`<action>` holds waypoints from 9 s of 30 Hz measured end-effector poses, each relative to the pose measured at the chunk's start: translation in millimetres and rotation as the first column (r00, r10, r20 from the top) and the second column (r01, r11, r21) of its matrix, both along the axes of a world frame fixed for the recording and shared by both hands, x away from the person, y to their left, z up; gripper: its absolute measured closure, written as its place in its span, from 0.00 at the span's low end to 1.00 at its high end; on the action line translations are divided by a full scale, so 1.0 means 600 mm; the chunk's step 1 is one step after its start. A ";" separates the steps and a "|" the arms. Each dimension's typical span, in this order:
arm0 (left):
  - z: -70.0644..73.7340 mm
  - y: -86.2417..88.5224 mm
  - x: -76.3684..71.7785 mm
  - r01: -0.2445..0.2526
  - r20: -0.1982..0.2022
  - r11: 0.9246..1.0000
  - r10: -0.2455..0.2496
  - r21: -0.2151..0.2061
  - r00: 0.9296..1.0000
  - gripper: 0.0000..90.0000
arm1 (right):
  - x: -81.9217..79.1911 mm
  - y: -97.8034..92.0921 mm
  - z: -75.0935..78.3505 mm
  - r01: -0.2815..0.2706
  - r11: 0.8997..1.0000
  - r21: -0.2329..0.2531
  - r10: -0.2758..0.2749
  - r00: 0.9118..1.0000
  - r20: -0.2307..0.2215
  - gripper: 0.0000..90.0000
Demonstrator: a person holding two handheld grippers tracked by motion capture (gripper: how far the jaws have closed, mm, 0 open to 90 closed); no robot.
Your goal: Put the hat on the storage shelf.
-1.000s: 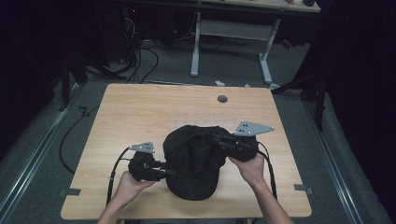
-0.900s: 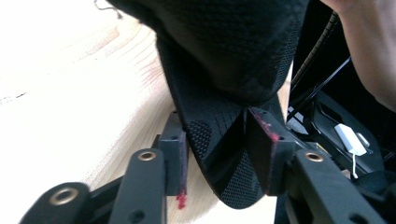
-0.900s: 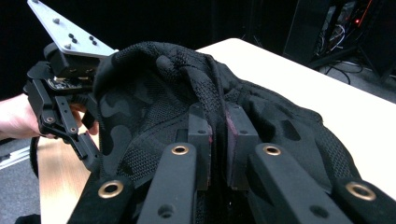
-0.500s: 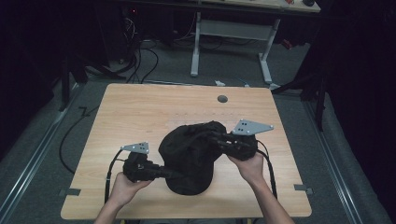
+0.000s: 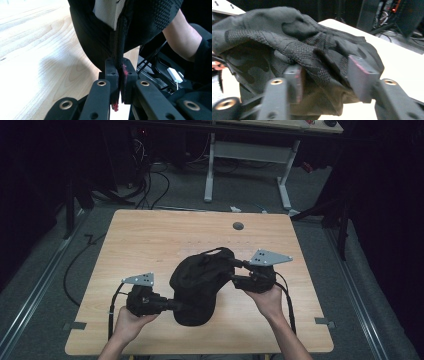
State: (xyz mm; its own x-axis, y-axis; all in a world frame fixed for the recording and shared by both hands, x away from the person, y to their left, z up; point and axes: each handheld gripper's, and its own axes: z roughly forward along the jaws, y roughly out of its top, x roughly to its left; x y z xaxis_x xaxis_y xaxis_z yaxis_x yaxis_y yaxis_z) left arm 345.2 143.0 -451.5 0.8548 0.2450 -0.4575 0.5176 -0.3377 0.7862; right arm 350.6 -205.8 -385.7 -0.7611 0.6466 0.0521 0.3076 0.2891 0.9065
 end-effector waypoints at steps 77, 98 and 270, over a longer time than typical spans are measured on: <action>0.095 0.031 0.125 -0.485 0.237 0.872 0.487 -0.073 0.841 0.96 | -0.020 -0.117 -0.242 0.491 0.822 -0.288 -0.546 0.823 -0.158 0.40; 0.068 -0.001 0.184 -0.556 0.259 0.831 0.539 -0.010 0.802 0.96 | -0.021 -0.117 -0.242 0.490 0.823 -0.288 -0.546 0.823 -0.158 0.39; -0.054 0.076 0.019 -0.577 0.165 0.799 0.554 0.171 0.816 0.35 | -0.021 -0.116 -0.242 0.493 0.821 -0.287 -0.548 0.822 -0.156 0.39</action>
